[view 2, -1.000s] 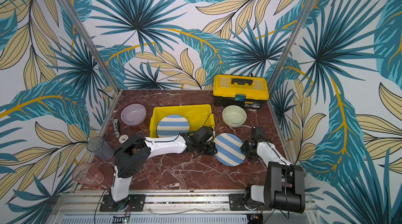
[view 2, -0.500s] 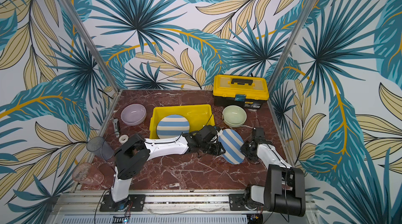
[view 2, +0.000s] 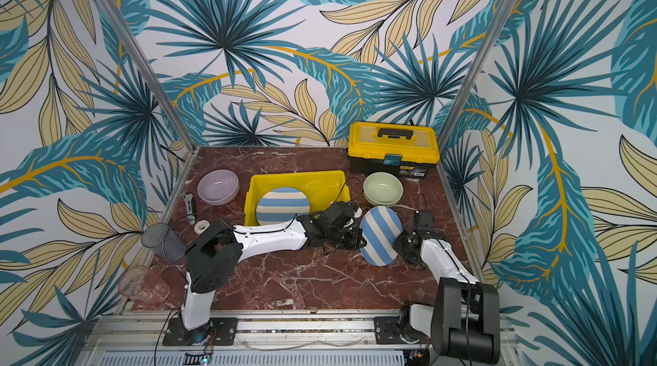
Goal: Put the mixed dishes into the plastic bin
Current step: 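Grip the striped plate rim with the left gripper while the right gripper pins it, then lift the striped plate upright toward the bin while the right gripper holds it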
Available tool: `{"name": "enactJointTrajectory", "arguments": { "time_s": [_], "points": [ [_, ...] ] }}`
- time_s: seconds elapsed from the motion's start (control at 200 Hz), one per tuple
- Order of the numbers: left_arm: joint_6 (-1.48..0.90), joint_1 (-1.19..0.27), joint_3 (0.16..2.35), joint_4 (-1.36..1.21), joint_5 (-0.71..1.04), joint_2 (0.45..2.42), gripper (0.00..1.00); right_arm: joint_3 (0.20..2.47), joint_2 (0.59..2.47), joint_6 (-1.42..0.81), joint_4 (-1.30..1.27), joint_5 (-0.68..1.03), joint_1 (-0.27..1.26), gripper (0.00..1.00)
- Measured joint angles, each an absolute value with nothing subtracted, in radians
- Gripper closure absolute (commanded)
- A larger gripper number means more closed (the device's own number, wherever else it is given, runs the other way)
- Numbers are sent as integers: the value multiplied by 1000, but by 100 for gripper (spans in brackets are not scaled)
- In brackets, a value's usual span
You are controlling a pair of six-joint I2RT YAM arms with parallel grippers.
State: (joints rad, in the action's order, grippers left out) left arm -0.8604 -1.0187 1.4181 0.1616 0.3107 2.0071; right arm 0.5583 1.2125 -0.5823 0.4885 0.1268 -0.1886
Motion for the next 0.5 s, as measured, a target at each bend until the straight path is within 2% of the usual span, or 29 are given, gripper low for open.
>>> {"name": "enactJointTrajectory", "arguments": {
  "time_s": [0.145,0.501],
  "points": [
    [-846,-1009,1418,186,319,1968,96,591,1090,-571,569,133,-186,44],
    [-788,-950,1419,273,320,1781,97,803,896,-473,641,233,-183,34]
  ]
}}
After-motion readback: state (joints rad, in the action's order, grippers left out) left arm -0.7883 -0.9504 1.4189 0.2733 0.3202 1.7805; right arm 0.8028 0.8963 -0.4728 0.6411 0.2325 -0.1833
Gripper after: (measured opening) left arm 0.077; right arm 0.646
